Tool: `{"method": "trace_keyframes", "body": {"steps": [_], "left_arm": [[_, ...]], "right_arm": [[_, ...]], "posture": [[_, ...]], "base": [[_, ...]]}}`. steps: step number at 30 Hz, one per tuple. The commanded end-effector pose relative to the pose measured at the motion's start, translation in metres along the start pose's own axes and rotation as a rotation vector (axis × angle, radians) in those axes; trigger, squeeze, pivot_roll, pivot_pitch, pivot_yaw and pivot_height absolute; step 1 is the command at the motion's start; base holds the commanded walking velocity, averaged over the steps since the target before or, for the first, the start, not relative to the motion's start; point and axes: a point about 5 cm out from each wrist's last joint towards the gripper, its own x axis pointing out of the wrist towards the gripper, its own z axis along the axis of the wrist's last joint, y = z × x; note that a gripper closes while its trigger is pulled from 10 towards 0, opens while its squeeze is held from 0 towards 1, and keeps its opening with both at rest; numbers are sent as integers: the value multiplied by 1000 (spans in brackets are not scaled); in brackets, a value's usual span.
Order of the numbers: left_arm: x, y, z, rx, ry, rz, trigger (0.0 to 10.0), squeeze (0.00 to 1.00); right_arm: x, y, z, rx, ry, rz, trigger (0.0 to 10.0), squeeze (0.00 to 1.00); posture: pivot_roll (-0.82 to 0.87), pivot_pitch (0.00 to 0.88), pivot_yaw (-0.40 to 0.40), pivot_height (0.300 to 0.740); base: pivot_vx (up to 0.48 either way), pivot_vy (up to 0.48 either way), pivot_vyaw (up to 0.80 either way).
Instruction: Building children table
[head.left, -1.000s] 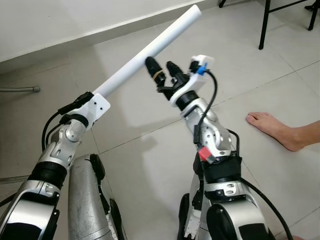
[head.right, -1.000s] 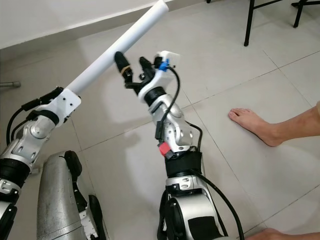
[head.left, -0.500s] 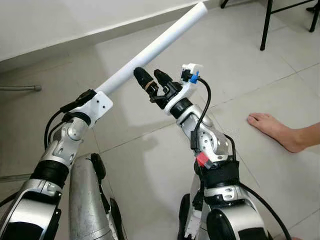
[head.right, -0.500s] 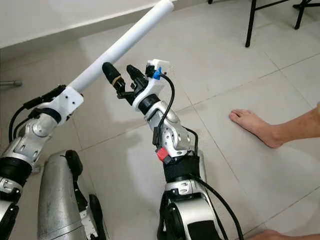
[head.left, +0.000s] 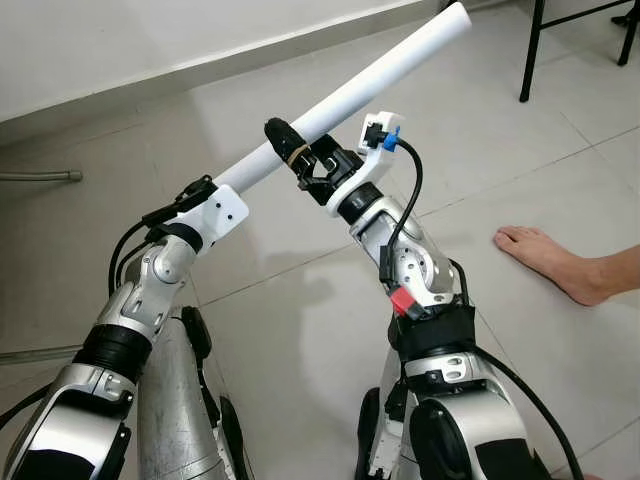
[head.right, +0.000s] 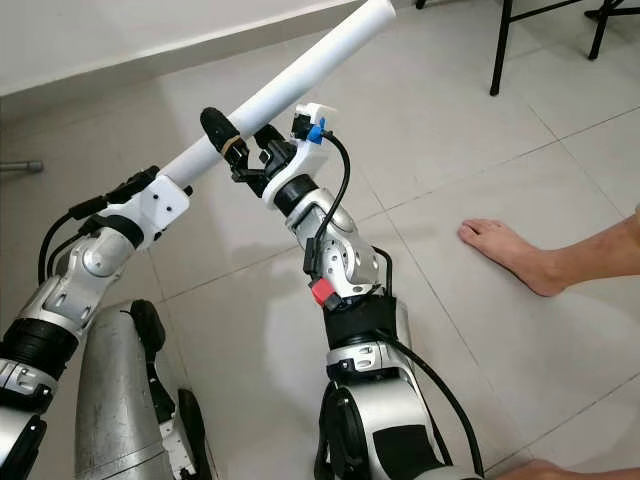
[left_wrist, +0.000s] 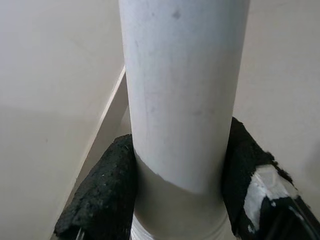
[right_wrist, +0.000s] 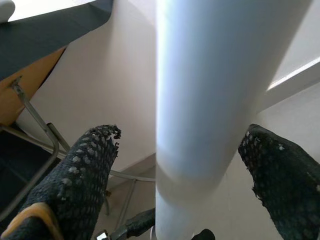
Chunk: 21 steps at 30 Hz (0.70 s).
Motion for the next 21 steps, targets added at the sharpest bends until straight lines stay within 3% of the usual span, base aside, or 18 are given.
{"method": "trace_keyframes", "body": {"steps": [1, 17, 21], "left_arm": [[-5, -7, -1, 7, -10, -28, 10000, 0], [-9, -7, 7, -11, -62, -33, 10000, 0], [-14, -13, 10, -41, -108, -92, 10000, 0]], "right_arm": [[0, -1, -2, 31, -12, 8, 10000, 0], [5, -6, 4, 46, -25, 16, 10000, 0], [8, -7, 8, 62, -40, 18, 10000, 0]], "posture": [[75, 349, -68, 420], [78, 353, -67, 420], [79, 357, -64, 420]], "base": [[0, 0, 0], [0, 0, 0], [0, 0, 0]]}}
